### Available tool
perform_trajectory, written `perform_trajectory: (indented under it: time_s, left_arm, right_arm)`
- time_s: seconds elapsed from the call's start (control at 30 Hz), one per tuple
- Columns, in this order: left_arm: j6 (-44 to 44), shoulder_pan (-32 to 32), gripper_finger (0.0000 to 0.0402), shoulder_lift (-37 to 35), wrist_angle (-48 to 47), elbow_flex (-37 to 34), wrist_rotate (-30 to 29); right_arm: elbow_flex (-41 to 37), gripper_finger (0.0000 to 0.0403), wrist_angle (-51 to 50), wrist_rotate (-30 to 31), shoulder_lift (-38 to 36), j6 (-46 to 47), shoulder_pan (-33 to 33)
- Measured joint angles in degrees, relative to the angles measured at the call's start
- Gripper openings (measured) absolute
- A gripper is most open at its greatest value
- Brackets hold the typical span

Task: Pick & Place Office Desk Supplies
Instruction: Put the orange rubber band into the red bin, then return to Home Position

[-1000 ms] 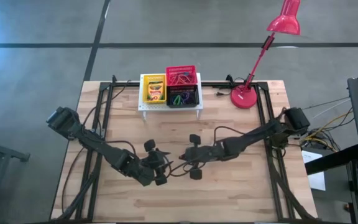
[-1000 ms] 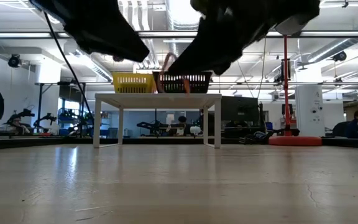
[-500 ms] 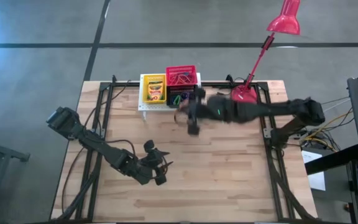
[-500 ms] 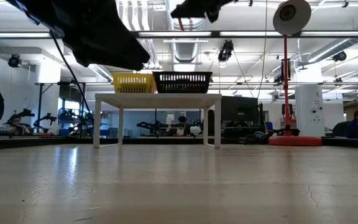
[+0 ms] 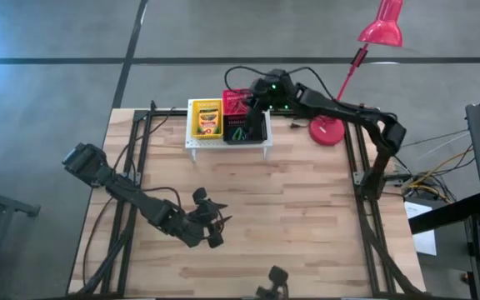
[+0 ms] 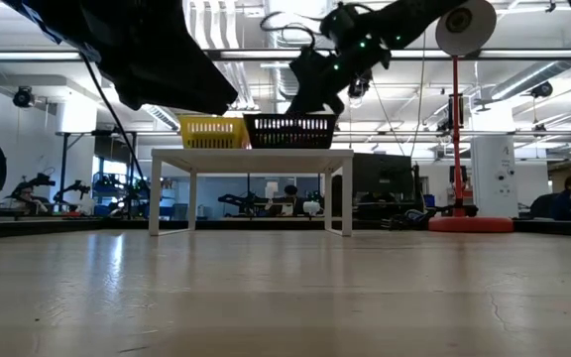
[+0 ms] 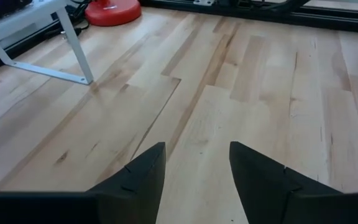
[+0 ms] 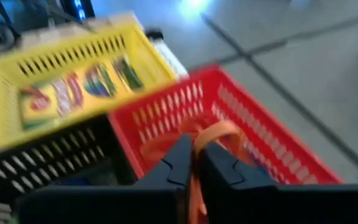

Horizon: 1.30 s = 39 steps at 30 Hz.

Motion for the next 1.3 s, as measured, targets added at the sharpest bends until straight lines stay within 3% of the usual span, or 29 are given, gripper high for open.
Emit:
perform_trajectory:
  time_s: [0.4,0.7,0.83,0.97,1.17,1.3]
  left_arm:
    - [-1.39,0.00,0.0177,0.00,0.06,-0.01,0.00]
    - [-1.39,0.00,0.0177,0.00,0.05,-0.01,0.00]
    - [-1.41,0.00,0.0177,0.00,0.08,-0.02,0.00]
    - [-2.81,0.00,0.0177,0.00,0.60,-0.57,0.02]
    - [-5.70,-0.04,0.0177,0.00,1.52,-2.03,0.01]
    - [-5.67,-0.04,0.0177,0.00,1.57,-2.13,0.00]
  right_arm:
    - [13.39,0.0153,-29.47,-0.58,0.15,0.02,-1.79]
    - [20.24,0.0182,-57.11,-0.53,-2.04,-1.23,-0.58]
    - [14.79,0.0173,-57.59,-0.40,-6.97,-2.13,3.35]
    - [4.29,0.0160,-51.94,-0.58,-15.58,-4.41,9.22]
    - [-16.17,0.0140,-39.54,-1.41,-33.88,-1.42,14.96]
    - [-30.52,0.0124,-29.29,-6.69,-47.90,2.99,15.06]
